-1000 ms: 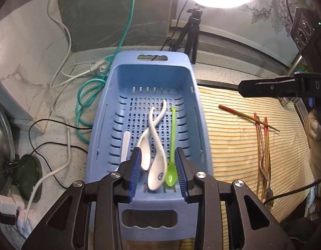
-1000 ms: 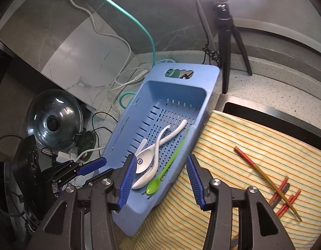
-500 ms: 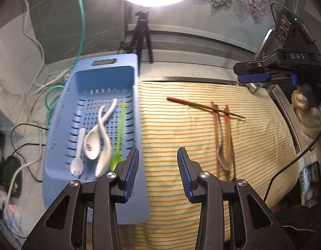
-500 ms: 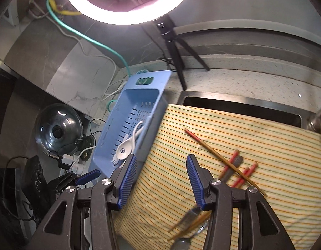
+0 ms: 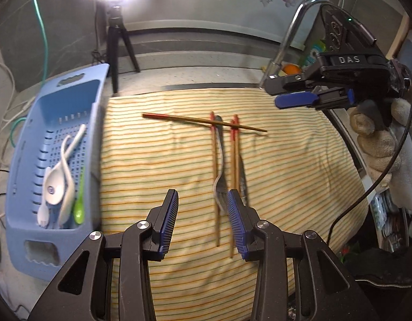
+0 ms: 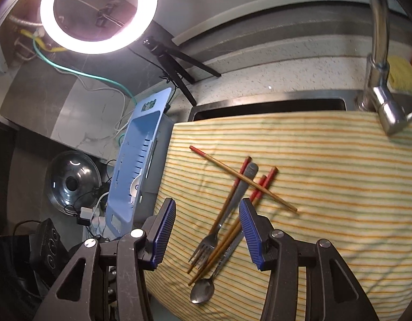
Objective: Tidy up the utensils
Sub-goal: 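Lower the right tool onto the silver metal fork and close on its handle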
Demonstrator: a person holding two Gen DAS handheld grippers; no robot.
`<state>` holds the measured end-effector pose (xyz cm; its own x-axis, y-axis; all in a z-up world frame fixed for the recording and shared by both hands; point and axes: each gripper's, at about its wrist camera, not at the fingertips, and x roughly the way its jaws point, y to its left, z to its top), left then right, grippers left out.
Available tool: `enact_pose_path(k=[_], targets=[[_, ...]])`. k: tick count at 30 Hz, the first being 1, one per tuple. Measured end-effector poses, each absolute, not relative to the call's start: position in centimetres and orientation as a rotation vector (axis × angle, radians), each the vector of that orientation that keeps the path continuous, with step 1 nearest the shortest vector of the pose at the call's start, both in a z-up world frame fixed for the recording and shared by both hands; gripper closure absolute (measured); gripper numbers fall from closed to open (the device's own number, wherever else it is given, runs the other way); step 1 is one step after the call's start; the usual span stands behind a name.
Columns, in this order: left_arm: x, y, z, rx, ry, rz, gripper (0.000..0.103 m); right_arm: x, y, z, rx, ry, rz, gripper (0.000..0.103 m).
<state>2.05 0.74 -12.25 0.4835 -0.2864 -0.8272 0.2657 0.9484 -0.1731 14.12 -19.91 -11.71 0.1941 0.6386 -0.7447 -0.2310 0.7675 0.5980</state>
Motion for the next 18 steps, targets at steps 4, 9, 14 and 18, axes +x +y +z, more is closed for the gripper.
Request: enact_pose_path(k=[4, 9, 14, 18], targets=[[2.0, -0.3, -13.4, -0.04, 1.031, -0.361, 0.066, 13.6, -19.6, -13.9, 0.438, 1.283, 0.644, 0.058], [1.8, -1.3, -14.2, -0.028, 1.046, -0.376, 0.066, 13.5, -17.7, -16.3, 0.442, 1.34, 0.668, 0.064], [2.2, -1.6, -15.5, -0.002, 1.076, -0.372, 0.067, 13.7, -16.3, -18.3, 0.45, 1.389, 0.679, 0.072], [2.6, -1.7, -16.2, 0.005, 1.088, -0.374, 0.069, 13.9, -15.8, -19.3, 0.446, 1.41, 0.67, 0.075]])
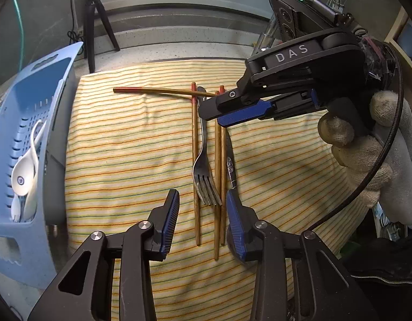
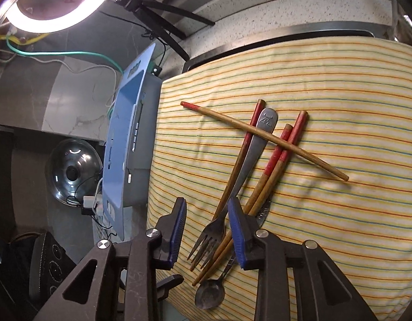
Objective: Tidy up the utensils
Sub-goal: 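Lower the right tool onto the silver metal fork and close on its handle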
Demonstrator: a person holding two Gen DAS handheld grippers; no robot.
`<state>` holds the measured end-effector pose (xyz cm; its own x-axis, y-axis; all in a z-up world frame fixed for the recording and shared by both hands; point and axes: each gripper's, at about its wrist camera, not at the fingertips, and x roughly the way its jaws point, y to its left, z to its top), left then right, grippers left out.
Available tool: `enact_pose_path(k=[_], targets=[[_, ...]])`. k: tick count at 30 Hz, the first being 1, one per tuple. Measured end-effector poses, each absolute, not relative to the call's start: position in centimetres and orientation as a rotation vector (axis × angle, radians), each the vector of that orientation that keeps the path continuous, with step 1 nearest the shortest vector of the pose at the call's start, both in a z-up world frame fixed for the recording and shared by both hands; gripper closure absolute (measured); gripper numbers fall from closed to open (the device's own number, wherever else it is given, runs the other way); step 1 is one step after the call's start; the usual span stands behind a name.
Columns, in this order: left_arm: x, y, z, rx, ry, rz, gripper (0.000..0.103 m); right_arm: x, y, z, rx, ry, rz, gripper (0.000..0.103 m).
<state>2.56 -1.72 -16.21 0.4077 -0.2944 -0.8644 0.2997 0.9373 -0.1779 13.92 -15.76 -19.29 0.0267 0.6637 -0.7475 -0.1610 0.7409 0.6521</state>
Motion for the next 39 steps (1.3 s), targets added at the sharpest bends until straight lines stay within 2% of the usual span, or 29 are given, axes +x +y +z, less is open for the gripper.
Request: enact_pose_path(k=[4, 21, 31, 39], targets=[[3.0, -1.6, -16.8, 0.015, 1.102, -0.372, 0.072, 14.2, -15.4, -19.9, 0.438, 1.426, 0.661, 0.077], [3.5, -0.7, -17.7, -0.005, 1.115, -0.372, 0.072, 14.4, -14.1, -21.3, 0.409, 1.452, 0.619, 0.079], [3.8, -0.5, -17.6, 0.015, 1.11, -0.365, 0.072, 14.7, -14.7, -22.5, 0.474, 1.483, 0.562, 0.093], [2.1, -2.3, -16.8, 0.093, 1.089, -0.396, 0.072, 14.6, -14.9, -22.7, 0.511, 1.491, 0.539, 0.094]])
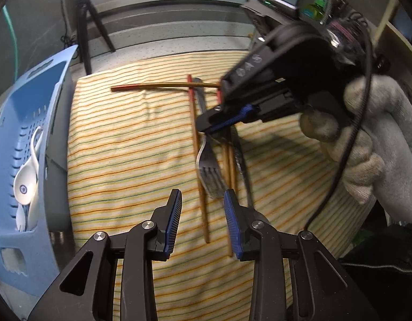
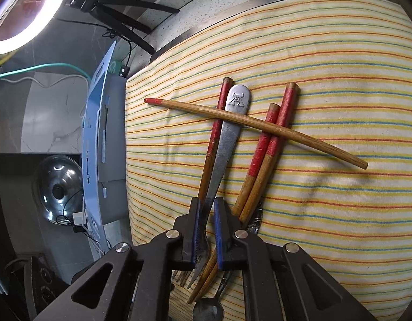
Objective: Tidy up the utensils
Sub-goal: 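Lower the right tool onto the silver metal fork and close on its handle, then carry the metal fork with the right tool into the blue basket and release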
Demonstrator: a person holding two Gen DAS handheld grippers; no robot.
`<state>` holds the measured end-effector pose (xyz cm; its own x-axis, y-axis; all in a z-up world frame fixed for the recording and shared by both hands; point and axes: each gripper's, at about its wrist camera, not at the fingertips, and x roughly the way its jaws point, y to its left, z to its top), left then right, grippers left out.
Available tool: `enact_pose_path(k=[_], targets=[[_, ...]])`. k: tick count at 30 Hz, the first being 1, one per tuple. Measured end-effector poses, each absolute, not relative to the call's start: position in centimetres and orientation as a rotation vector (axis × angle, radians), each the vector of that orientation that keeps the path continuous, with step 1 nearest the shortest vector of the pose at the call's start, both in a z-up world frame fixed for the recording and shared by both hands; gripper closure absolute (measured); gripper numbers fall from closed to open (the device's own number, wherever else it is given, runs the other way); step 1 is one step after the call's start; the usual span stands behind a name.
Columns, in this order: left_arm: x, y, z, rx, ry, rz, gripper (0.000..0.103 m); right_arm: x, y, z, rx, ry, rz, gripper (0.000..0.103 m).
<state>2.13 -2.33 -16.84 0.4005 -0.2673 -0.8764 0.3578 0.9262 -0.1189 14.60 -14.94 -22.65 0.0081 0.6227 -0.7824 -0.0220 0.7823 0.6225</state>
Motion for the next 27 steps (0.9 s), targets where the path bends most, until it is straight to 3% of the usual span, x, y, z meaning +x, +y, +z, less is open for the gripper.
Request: enact_pose_path(k=[9, 14, 27], targets=[[2.4, -3.4, -18.0, 0.148, 1.105, -0.418, 0.073, 14.6, -14.5, -22.5, 0.506, 1.503, 0.539, 0.094], [2.5, -2.7, -18.3, 0.118, 1.11, -0.433, 0.084, 14.5, -14.2, -22.7, 0.51, 1.506, 0.547, 0.094], [1.8, -1.4, -17.3, 0.041, 1.079, -0.431, 0.084, 14.3, -13.6, -22.0, 0.528, 1.502, 0.564, 0.094]])
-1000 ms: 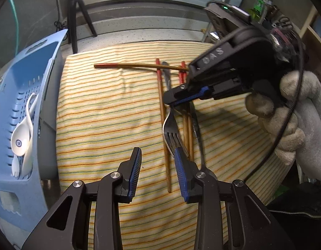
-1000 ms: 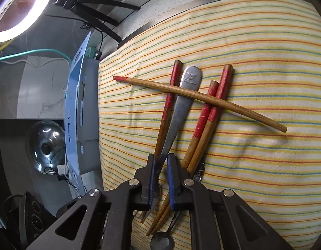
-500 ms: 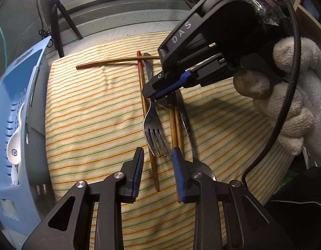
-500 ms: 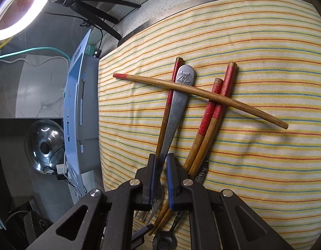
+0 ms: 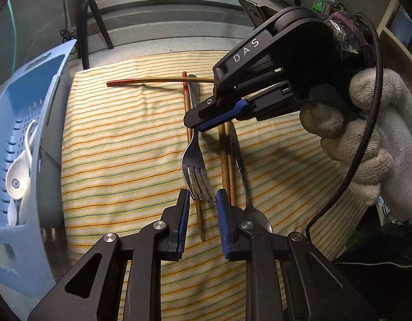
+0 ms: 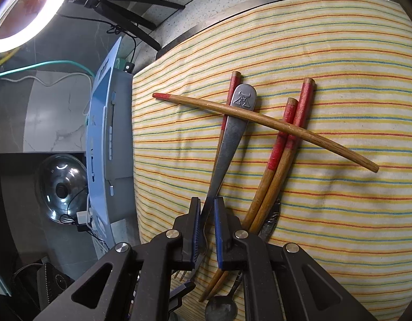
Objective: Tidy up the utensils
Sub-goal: 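Carry the metal fork with the right tool into the blue basket and release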
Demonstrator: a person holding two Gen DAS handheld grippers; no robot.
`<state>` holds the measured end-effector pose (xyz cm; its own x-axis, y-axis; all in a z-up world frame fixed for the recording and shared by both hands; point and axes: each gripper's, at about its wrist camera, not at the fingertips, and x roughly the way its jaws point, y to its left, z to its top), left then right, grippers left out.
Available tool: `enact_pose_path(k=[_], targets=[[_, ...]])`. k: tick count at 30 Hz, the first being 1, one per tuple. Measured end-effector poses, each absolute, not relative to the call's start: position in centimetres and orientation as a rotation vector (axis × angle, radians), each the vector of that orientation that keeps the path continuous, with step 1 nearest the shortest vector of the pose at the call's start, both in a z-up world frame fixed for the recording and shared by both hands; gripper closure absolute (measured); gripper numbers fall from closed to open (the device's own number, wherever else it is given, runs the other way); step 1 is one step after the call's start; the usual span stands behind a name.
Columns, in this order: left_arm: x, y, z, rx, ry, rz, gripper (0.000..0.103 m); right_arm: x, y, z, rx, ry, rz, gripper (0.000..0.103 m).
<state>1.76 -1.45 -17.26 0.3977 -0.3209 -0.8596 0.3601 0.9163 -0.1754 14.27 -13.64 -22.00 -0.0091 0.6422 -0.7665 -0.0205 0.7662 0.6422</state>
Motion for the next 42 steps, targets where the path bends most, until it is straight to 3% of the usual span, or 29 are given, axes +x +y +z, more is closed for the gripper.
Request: enact_pose_path(k=[28, 42], targets=[[-5.7, 6.1, -14.4, -0.105, 1.044, -0.281, 0.084, 10.3, -3.1, -21.6, 0.459, 1.579, 0.763, 0.094], [-4.9, 8.1, -12.0, -0.12, 0.951, -0.246, 0.084, 11.7, -1.1, -16.9, 0.426, 1.495, 0.825, 0.095]])
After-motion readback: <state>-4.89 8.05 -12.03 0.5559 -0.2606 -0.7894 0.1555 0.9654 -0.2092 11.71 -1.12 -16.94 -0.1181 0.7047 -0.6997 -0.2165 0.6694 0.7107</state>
